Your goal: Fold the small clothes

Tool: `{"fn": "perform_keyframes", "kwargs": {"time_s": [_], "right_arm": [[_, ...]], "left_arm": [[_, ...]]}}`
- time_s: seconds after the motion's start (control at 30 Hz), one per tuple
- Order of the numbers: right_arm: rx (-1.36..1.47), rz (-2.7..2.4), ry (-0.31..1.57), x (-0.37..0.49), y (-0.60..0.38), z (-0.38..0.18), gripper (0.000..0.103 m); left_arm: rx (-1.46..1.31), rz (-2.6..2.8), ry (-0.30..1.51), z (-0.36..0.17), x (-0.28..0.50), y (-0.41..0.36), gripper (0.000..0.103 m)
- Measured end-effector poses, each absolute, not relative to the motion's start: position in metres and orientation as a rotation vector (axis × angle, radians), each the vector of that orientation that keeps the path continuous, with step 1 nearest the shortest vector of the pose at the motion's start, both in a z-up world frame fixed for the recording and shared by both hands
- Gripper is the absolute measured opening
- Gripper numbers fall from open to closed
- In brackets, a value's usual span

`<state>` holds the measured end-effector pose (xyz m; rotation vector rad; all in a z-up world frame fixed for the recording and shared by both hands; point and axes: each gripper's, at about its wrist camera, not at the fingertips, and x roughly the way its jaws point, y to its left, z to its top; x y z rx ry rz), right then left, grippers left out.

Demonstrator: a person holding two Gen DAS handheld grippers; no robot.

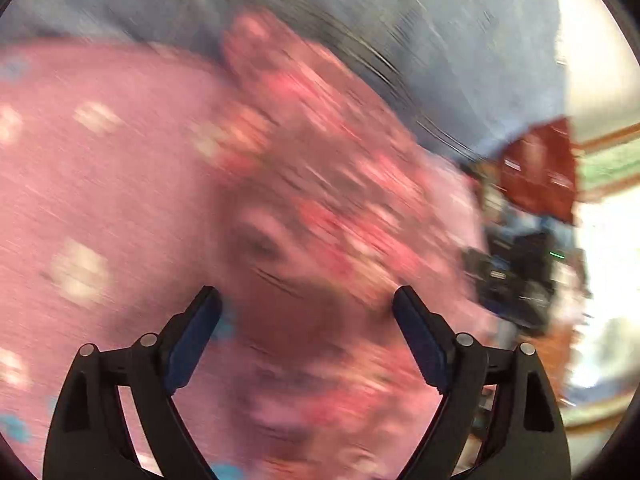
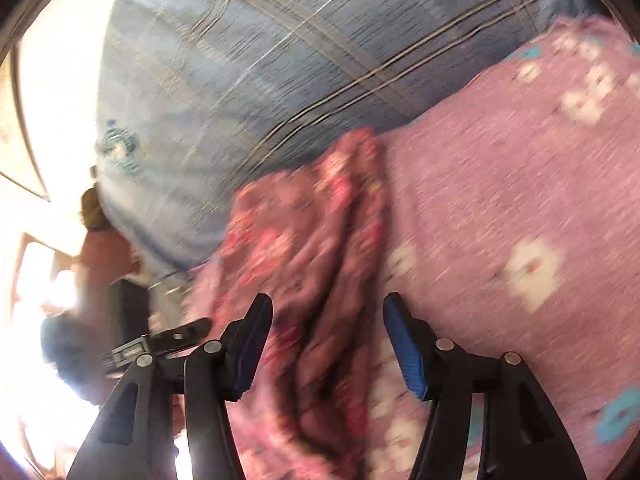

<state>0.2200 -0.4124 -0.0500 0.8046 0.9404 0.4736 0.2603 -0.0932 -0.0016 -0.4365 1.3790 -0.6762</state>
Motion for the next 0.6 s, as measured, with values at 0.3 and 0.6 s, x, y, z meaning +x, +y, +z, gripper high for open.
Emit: {"fn": "perform_keyframes", "kwargs": {"time_s": [0.3,0.6], "right_arm": [[0.750,0.552,0.910,0.224,-0.384,-0.046,0.078],[0.672,0.497,0.869,0.213,-0.387,-0.052,0.035]], "left_arm": [[-0.543,-0.663,1.400,-0.012,0.276,-0.101,0.101],[-0.508,-0.602,1.387,-0.012,0.274,-0.111,0.073]]}}
